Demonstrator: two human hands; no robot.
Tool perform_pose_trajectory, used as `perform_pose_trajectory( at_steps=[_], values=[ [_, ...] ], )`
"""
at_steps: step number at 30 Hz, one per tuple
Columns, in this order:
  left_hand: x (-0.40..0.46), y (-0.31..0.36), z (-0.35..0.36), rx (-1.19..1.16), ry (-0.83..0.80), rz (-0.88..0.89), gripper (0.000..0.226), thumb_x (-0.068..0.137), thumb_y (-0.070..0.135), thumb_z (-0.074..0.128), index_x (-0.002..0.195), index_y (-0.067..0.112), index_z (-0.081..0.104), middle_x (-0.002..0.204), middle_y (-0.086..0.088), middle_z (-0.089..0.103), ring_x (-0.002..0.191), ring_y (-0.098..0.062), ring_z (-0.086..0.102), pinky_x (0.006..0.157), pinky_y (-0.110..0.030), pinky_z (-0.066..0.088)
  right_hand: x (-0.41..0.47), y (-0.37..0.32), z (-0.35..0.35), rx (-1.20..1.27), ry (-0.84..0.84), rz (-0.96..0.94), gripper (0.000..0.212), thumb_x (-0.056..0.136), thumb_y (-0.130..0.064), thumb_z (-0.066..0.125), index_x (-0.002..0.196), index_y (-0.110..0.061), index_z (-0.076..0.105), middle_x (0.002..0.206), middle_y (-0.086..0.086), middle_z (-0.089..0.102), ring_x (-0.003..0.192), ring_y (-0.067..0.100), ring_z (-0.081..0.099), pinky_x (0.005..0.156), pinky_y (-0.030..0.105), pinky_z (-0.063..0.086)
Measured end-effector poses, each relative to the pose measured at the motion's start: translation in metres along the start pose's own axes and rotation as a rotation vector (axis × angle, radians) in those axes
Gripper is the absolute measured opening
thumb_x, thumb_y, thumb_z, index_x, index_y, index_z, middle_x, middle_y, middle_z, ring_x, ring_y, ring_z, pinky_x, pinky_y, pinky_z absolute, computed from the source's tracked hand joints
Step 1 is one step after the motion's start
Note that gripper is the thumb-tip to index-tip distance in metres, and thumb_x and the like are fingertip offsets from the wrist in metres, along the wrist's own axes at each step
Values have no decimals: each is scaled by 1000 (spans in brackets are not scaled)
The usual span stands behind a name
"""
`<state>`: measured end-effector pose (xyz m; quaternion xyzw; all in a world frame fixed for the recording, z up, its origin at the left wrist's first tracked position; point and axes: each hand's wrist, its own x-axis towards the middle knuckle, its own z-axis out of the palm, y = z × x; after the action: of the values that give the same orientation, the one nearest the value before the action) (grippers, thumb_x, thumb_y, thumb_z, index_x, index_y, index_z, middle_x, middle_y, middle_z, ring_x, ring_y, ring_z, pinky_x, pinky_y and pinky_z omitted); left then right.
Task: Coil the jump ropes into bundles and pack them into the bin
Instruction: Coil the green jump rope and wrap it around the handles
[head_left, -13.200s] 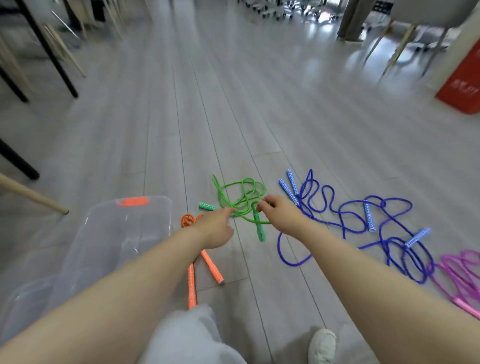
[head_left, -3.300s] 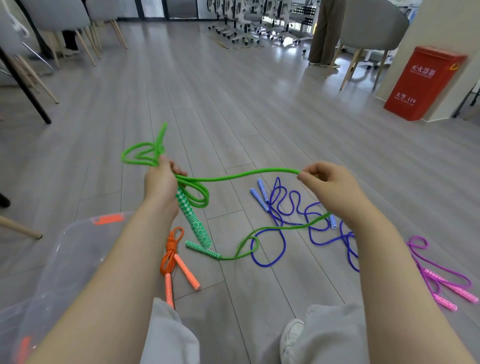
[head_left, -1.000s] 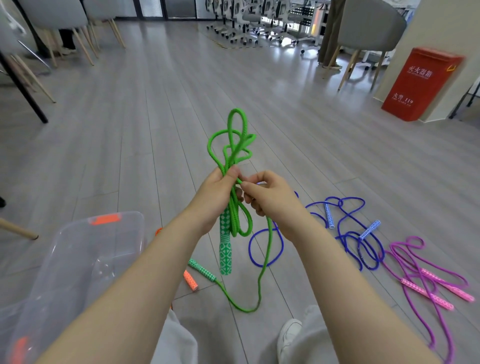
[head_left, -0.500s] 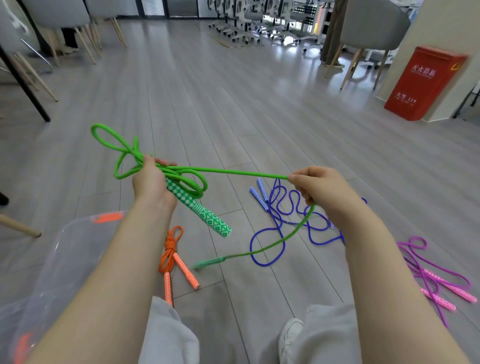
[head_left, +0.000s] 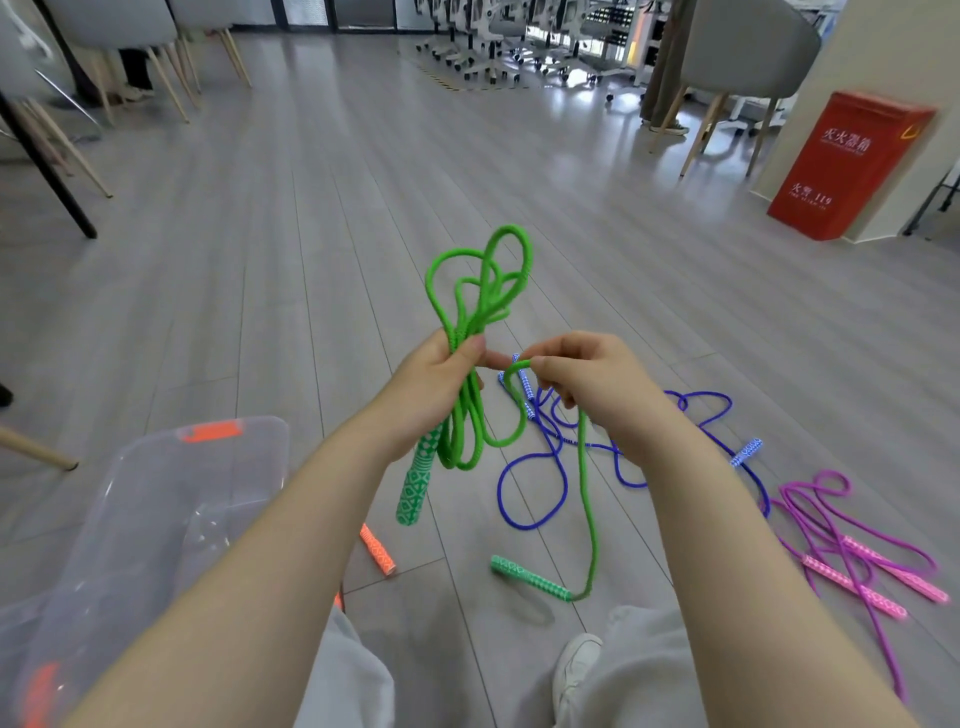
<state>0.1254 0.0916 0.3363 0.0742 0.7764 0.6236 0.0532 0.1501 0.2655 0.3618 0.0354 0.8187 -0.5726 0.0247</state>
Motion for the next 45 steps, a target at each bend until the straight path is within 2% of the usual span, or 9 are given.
perform_pose_trajectory(
  at_steps=[6, 10, 15, 20, 25, 29, 37, 43, 45],
  values=[
    [-4, 0, 9, -53, -71, 11, 21, 103, 27, 46, 105, 14, 62, 89, 5, 68, 77, -1, 64, 70, -19, 50, 0, 2, 12, -8, -64, -38, 17, 90, -10, 60, 84, -21, 71, 66, -6, 66, 59, 6, 54, 65, 27, 41],
    [-4, -4, 12, -121, -132, -2, 27, 103, 26, 46, 121, 13, 61, 106, -5, 72, 100, -20, 69, 92, -37, 54, 1, 4, 17, 34, -41, -66, 9, 90, -9, 60, 91, -17, 63, 65, 0, 67, 57, 7, 60, 62, 24, 45],
    [-5, -6, 12, -87, -234, 13, 25, 103, 26, 44, 109, 7, 58, 71, 1, 59, 80, -22, 65, 84, -43, 52, 2, 8, 12, -79, -22, -59, 16, 88, -26, 65, 95, -23, 51, 72, 0, 73, 68, 13, 62, 74, 35, 50],
    [6, -8, 3, -94, 66, 135, 20, 88, 40, 53, 95, 21, 58, 65, 11, 58, 73, -20, 56, 83, -53, 50, 3, 7, -4, -161, 3, -36, 17, 89, -35, 65, 92, -19, 62, 63, -6, 62, 63, 13, 54, 65, 32, 48],
    [21, -4, -22, -492, 521, 158, 13, 102, 22, 44, 91, 17, 48, 64, 6, 52, 61, -15, 53, 62, -31, 49, 0, 7, -18, -109, -13, -5, 13, 92, -23, 58, 91, -13, 66, 61, -8, 62, 63, 12, 54, 66, 30, 50],
    [28, -12, -37, -719, 755, -22, 19, 103, 22, 42, 85, 18, 44, 66, 2, 49, 52, -12, 47, 53, -24, 43, 0, 6, -15, -186, 5, 28, 12, 91, -15, 55, 89, -19, 66, 65, -8, 63, 58, 8, 52, 61, 25, 46],
    [22, -14, -5, -563, 307, -218, 20, 102, 24, 48, 94, 10, 59, 69, 2, 53, 57, -13, 51, 71, -36, 50, 3, -1, 15, 88, 143, -96, 13, 91, -14, 59, 87, -25, 64, 60, -7, 64, 59, 19, 45, 59, 35, 41],
    [10, -6, 7, -526, 65, -197, 21, 102, 24, 47, 98, 7, 57, 72, 0, 53, 57, -13, 54, 67, -34, 51, 4, 4, 23, 17, 206, -177, 18, 93, -24, 61, 87, -41, 66, 62, -9, 59, 57, 7, 52, 64, 37, 49],
    [7, -4, 8, -509, 14, -179, 20, 103, 24, 46, 96, 9, 56, 73, 0, 54, 60, -14, 53, 68, -34, 51, 3, 2, 24, 29, 199, -153, 24, 95, -16, 53, 100, -33, 70, 70, -11, 61, 51, -3, 49, 60, 26, 43]
  ],
)
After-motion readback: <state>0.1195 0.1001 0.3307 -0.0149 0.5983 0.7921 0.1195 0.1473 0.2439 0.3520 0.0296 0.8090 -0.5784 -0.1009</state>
